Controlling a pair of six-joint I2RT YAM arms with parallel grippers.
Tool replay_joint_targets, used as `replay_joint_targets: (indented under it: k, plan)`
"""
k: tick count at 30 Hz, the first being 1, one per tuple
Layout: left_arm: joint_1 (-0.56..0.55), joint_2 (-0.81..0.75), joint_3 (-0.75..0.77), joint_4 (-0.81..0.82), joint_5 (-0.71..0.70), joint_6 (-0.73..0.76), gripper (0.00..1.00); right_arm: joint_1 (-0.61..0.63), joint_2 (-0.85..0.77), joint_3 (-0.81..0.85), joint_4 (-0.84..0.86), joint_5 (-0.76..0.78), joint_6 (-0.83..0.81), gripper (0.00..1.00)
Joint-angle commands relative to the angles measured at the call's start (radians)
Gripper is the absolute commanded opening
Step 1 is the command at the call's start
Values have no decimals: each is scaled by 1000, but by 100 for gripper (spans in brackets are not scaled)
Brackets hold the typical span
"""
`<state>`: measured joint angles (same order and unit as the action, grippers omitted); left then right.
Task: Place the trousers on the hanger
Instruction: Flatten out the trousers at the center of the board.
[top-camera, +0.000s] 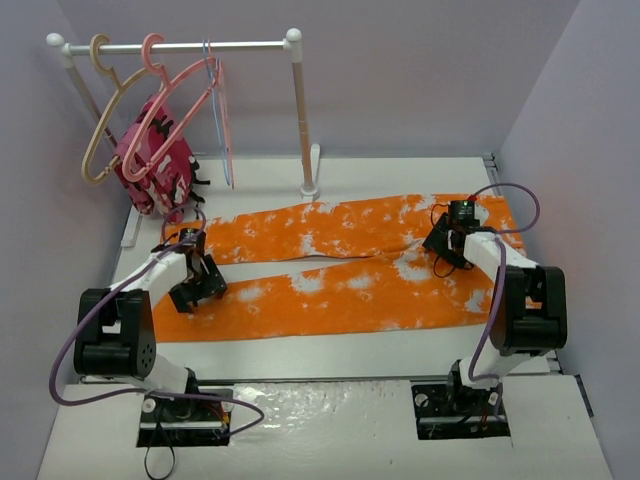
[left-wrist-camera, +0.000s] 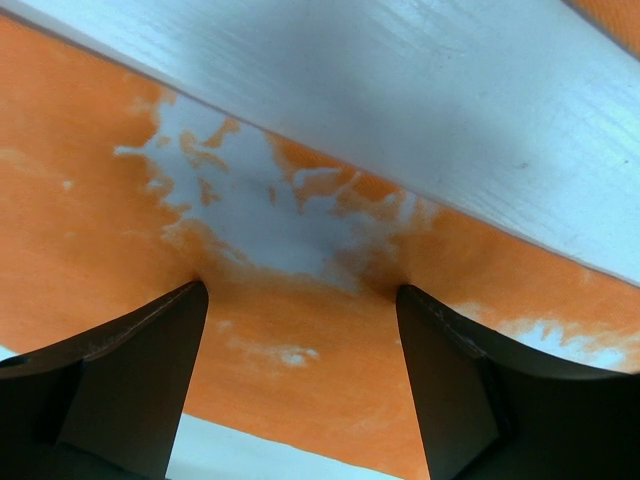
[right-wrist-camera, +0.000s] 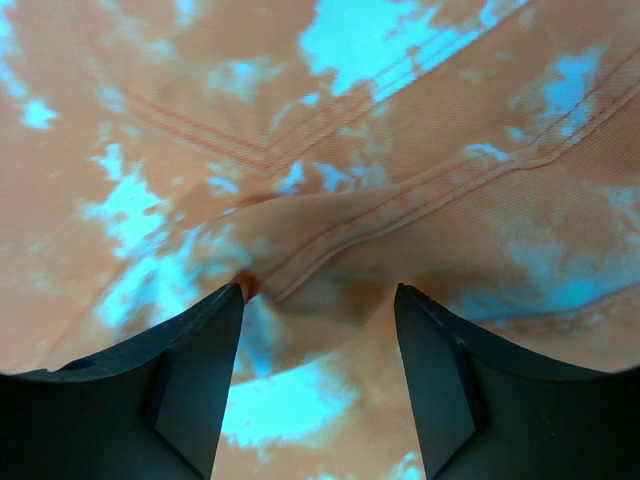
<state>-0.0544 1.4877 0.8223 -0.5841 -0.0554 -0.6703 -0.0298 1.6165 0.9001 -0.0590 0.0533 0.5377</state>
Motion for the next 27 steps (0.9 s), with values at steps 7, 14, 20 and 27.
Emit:
replay_joint_targets:
  k: [7, 14, 20, 27]
  plan:
    - [9, -141, 145, 153, -44, 108, 76, 15, -221, 130, 12, -66, -110, 62]
    - [22, 68, 272, 299, -67, 135, 75, -16, 2, 277, 48, 3, -140, 60]
    - [31, 232, 389, 314, -70, 183, 75, -42, 147, 333, 140, -14, -185, 59]
    - [48, 399, 512, 217, -75, 194, 75, -73, 309, 375, 153, -44, -250, 60]
